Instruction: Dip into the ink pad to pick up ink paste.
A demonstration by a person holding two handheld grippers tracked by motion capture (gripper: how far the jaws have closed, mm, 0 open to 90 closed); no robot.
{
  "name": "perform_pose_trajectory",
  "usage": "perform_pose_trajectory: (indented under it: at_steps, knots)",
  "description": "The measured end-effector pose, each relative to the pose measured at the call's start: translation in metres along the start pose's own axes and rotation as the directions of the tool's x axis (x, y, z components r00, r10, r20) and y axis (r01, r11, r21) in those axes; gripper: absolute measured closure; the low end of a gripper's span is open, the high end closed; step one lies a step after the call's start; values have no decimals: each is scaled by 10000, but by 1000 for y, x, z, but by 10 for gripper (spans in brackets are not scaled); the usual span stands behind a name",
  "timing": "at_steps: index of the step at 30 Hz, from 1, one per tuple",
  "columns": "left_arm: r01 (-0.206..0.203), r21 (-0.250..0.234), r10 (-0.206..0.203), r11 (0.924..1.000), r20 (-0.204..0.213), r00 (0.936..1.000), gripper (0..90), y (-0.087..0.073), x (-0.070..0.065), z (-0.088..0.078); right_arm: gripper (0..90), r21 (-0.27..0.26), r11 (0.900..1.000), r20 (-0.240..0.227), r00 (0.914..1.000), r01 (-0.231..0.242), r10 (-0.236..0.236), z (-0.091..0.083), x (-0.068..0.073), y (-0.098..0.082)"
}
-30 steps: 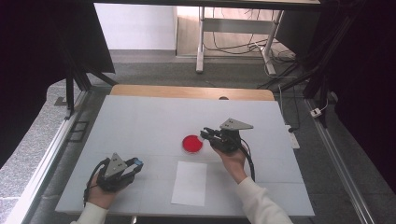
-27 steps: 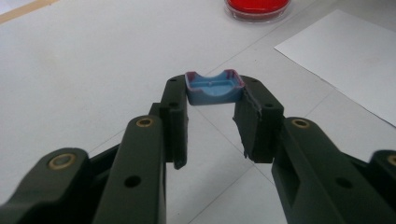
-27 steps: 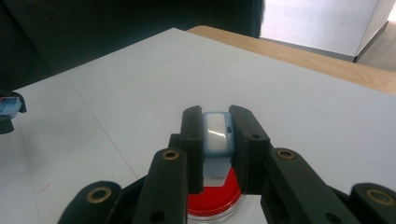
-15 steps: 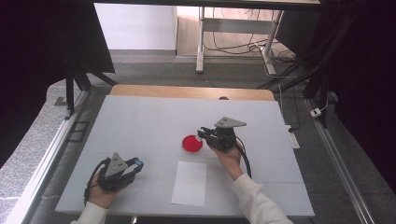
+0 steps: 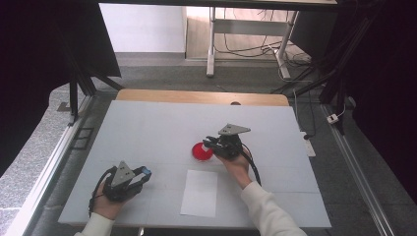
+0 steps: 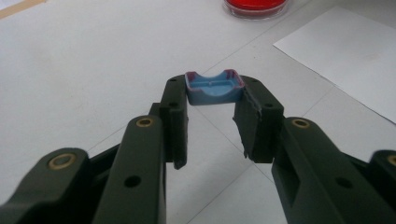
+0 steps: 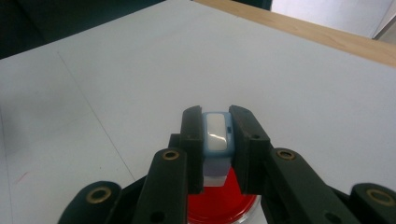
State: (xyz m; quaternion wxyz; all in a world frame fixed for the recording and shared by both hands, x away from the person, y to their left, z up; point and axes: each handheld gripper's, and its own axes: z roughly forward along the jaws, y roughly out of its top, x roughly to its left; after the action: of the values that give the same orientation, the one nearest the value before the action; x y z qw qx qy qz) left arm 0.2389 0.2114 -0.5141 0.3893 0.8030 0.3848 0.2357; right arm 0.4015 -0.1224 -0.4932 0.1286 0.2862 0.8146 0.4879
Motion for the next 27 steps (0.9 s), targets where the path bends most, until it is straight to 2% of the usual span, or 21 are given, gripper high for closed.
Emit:
perform_pose_trajectory:
  at_steps: [12, 27]
  knots:
    - [-33, 35, 33, 10000, 48, 10000, 651, 0, 0, 1, 753, 367, 9990, 9, 9996, 268, -268, 9, 2, -3]
    - [-55, 38, 55, 10000, 65, 10000, 651, -1, 0, 0, 753, 530, 9970, 146, 9983, 556, -565, 15, 4, -6]
